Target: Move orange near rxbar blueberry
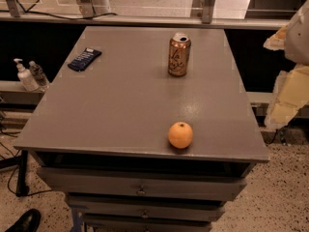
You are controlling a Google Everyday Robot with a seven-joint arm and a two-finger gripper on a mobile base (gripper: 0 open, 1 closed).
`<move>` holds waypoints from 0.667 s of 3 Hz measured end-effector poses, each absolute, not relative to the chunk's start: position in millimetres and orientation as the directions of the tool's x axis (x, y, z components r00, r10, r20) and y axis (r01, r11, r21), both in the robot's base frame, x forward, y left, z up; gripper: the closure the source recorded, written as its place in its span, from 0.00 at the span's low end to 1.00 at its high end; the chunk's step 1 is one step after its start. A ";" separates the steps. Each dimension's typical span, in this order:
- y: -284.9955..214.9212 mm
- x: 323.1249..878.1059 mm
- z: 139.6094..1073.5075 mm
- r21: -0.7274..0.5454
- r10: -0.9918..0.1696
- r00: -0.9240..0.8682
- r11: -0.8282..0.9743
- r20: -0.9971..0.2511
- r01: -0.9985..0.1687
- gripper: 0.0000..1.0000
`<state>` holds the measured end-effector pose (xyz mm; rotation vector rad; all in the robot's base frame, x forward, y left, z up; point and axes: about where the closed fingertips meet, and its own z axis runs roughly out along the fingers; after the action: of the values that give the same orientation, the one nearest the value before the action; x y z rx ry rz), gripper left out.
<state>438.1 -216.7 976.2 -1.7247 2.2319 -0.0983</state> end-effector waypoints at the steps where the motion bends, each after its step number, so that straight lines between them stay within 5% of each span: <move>1: -215.4 438.2 977.8 -0.254 -0.952 -0.219 0.270 -0.212 -0.929 0.00; 2: -204.8 440.3 968.5 -0.258 -0.940 -0.197 0.271 -0.278 -0.927 0.00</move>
Offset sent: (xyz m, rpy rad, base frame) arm 0.0073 0.0364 -0.0333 0.2306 -0.0718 0.0592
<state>440.3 -204.8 968.5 -1.6941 2.1709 -0.0463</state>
